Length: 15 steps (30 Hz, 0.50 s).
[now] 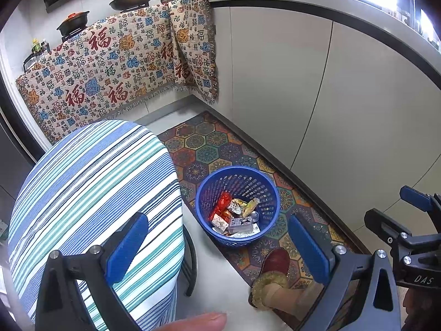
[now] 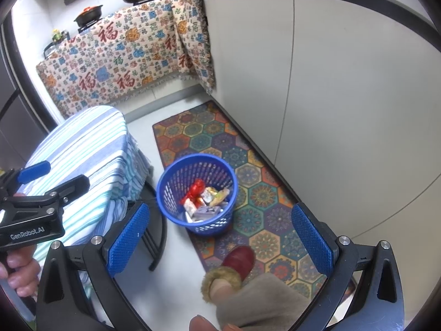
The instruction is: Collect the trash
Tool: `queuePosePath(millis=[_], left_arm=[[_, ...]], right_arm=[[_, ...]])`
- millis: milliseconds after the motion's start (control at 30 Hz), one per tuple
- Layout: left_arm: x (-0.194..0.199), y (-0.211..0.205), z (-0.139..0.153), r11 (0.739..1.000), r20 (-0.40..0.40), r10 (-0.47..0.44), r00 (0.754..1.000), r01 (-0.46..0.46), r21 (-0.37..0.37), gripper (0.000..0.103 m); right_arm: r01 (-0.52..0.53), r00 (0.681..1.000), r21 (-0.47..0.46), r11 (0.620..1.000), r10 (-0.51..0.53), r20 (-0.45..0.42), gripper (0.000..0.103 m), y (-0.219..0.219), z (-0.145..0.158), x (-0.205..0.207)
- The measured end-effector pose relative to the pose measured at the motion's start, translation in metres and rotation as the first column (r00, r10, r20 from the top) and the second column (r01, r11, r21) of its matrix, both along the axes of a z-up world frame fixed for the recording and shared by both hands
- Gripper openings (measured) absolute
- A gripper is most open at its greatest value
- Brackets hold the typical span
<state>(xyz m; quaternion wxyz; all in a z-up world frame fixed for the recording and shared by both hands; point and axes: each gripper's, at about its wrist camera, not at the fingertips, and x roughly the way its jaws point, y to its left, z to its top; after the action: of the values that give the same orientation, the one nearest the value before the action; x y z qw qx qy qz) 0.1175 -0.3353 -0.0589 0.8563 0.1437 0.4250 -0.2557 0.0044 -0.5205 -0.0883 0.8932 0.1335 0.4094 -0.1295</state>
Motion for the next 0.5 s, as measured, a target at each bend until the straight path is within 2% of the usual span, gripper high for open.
queuePosePath(millis=[500], left_arm=[[-0.001, -0.0025, 0.0, 1.0, -0.005, -0.013, 1.0, 0.013, 0.0, 0.103]], right_arm=[[-0.001, 1.0, -0.001, 1.0, 0.001, -0.003, 0.103, 0.0, -0.0008, -0.0004]])
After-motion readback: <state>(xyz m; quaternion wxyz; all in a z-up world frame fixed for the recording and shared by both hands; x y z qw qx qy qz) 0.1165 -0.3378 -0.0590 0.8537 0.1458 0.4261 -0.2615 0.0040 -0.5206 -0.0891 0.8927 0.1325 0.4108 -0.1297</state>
